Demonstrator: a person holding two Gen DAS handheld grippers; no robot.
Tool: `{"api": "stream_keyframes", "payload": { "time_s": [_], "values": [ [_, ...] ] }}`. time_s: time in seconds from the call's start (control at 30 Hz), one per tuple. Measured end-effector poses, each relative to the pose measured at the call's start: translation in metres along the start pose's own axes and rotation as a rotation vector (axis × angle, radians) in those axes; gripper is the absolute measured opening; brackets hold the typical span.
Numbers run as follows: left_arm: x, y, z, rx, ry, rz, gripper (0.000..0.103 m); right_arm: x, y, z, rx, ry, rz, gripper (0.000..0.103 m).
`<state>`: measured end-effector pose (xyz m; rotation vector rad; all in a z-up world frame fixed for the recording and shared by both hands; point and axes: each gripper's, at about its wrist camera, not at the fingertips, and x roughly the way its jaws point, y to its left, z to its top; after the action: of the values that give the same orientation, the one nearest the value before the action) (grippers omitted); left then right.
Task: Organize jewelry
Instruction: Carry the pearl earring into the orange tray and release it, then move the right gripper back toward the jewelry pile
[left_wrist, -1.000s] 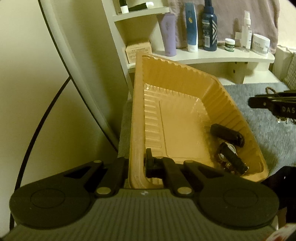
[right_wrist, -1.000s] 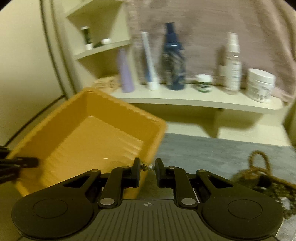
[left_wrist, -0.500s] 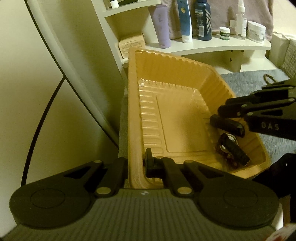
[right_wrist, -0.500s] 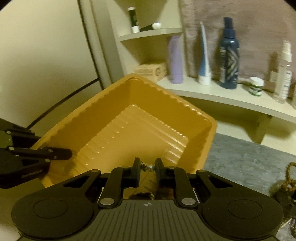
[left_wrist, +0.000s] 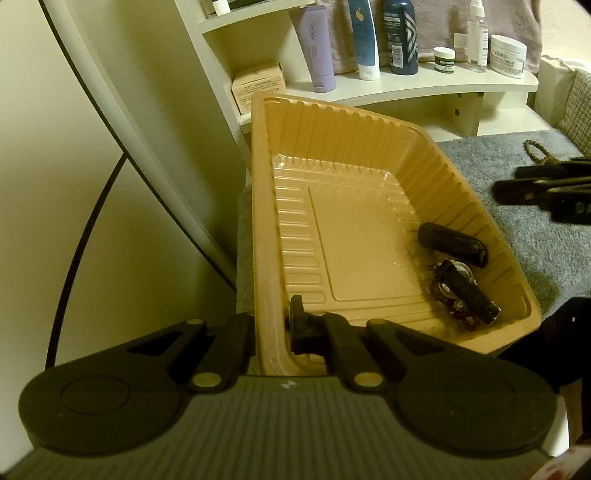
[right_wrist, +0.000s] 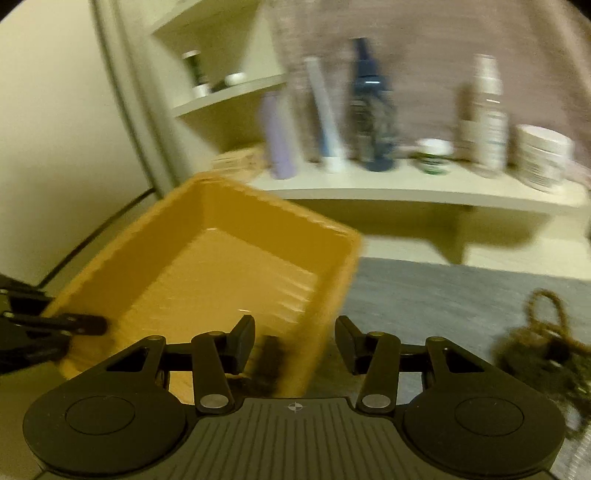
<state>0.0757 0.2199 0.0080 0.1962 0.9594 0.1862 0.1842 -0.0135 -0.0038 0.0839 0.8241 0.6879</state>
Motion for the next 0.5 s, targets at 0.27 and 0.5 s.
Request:
{"api": "stream_keyframes", "payload": {
  "time_s": [0.27,0.5],
  "values": [
    [0.0,-0.001,-0.001,0.003,-0.006,0.004,0.002,-0.034,-0.058,-0.028,0.08,-0.022,-0.193,0.048],
    [-0.002,-0.001,-0.001,0.008,-0.007,0.005,0.002,-0.051,-0.087,-0.049,0.113,-0.011,-0.292,0.048]
  ]
}}
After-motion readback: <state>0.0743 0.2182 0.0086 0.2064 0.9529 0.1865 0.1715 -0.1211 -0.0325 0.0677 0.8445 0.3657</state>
